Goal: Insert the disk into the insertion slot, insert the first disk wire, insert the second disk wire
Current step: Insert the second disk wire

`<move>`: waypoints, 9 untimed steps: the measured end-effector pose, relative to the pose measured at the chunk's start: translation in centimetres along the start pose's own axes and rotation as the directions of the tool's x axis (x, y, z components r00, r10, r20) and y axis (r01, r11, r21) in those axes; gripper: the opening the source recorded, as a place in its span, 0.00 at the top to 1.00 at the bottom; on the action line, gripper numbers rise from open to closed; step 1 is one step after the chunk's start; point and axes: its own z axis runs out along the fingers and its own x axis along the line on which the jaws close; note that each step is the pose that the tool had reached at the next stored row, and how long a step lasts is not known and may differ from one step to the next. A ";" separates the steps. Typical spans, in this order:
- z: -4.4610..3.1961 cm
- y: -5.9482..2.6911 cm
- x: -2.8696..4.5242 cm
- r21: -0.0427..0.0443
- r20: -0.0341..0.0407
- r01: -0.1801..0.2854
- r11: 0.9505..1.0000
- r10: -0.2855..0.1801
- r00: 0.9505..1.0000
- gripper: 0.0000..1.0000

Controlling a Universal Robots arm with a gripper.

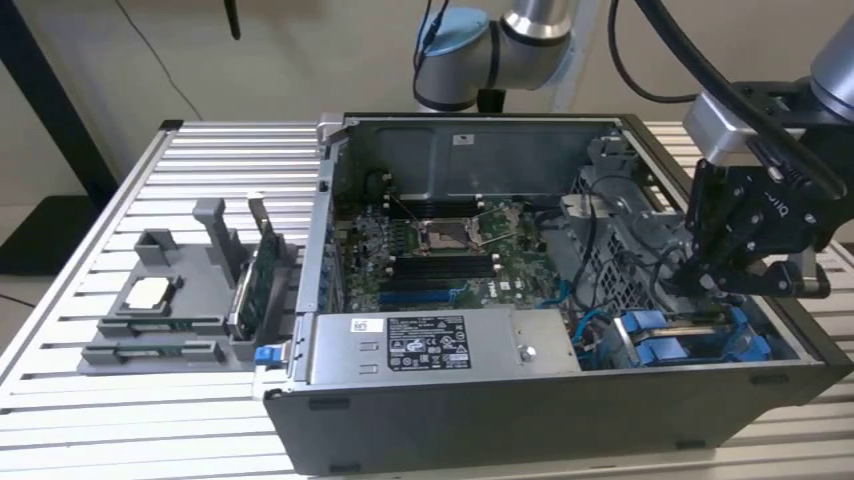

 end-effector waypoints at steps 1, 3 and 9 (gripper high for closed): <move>0.12 -0.01 0.06 0.003 0.000 0.001 1.000 -0.001 1.000 0.84; 0.29 -0.02 0.15 0.006 0.000 0.001 1.000 -0.001 1.000 0.84; 0.37 -0.02 0.20 0.006 0.000 0.002 1.000 -0.002 1.000 0.84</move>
